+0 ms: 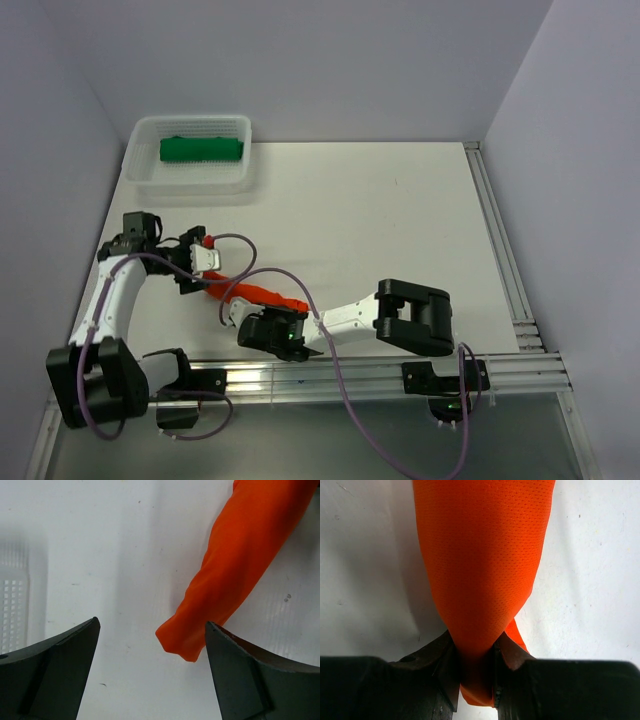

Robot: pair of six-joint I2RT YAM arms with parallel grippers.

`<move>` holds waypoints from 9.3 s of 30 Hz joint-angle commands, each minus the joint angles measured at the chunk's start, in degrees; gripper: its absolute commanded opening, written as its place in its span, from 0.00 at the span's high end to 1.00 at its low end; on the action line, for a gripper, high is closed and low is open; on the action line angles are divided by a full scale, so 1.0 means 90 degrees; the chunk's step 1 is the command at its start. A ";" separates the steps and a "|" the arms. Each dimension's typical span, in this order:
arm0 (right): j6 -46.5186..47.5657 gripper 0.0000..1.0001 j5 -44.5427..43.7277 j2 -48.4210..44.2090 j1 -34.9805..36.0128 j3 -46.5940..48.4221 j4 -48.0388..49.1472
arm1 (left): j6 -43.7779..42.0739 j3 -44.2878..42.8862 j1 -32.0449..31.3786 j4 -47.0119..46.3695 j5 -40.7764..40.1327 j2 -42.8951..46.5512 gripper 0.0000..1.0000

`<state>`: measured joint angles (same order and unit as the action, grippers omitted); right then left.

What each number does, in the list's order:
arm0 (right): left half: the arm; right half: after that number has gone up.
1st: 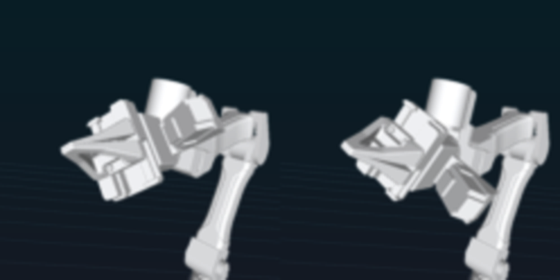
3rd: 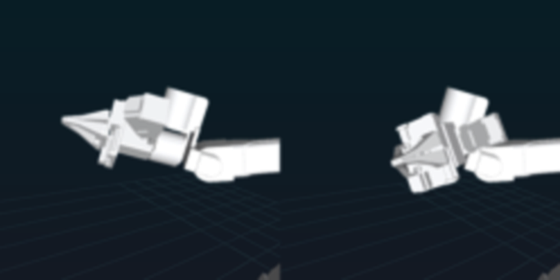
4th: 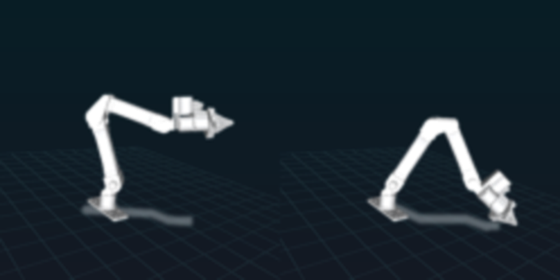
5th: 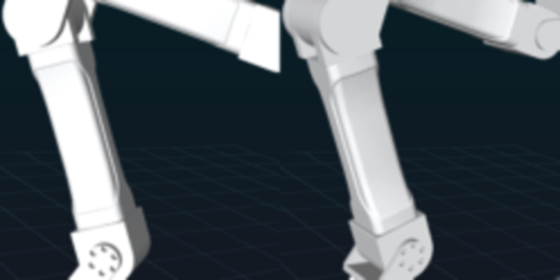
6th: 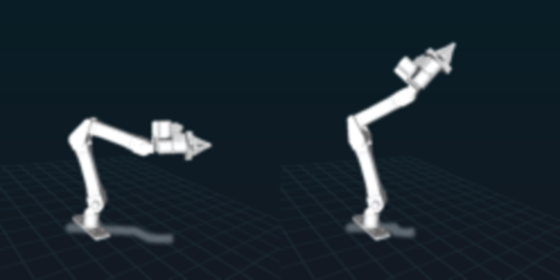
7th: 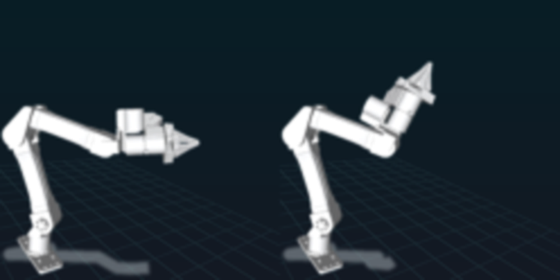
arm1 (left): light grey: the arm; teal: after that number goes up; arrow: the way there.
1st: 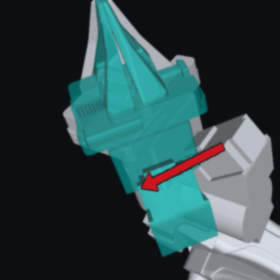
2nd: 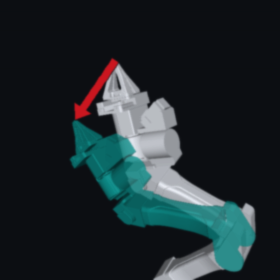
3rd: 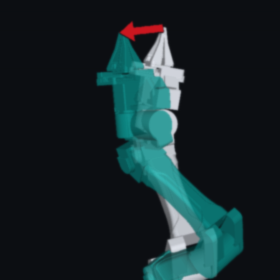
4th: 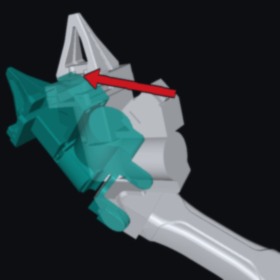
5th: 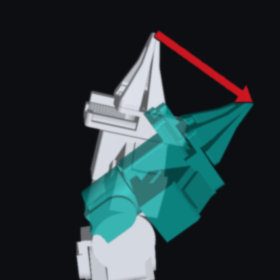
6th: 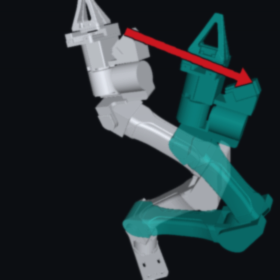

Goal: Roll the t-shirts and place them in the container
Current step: Roll the tshirt, then place the rolled tshirt into the container

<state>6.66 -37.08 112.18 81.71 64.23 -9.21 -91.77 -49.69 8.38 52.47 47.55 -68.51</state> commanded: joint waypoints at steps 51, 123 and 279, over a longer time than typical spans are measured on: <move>-0.0407 1.00 0.2489 0.0182 -0.0446 -0.0525 -0.0900 | -0.5907 0.2847 0.2330 0.0399 0.0937 0.2016 0.03; -0.0476 1.00 0.2743 0.0338 -0.0642 -0.0359 -0.1086 | 0.2677 0.1015 0.1403 -0.5603 -0.1553 0.5598 0.03; -0.0222 1.00 0.3483 0.1012 -0.2165 0.0911 -0.2209 | -0.2334 -0.0182 -0.1683 -0.2656 -0.2598 -0.2974 0.91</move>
<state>6.07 -17.65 115.90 60.12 76.60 -16.86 -115.57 -52.47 -6.81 26.26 27.03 -96.09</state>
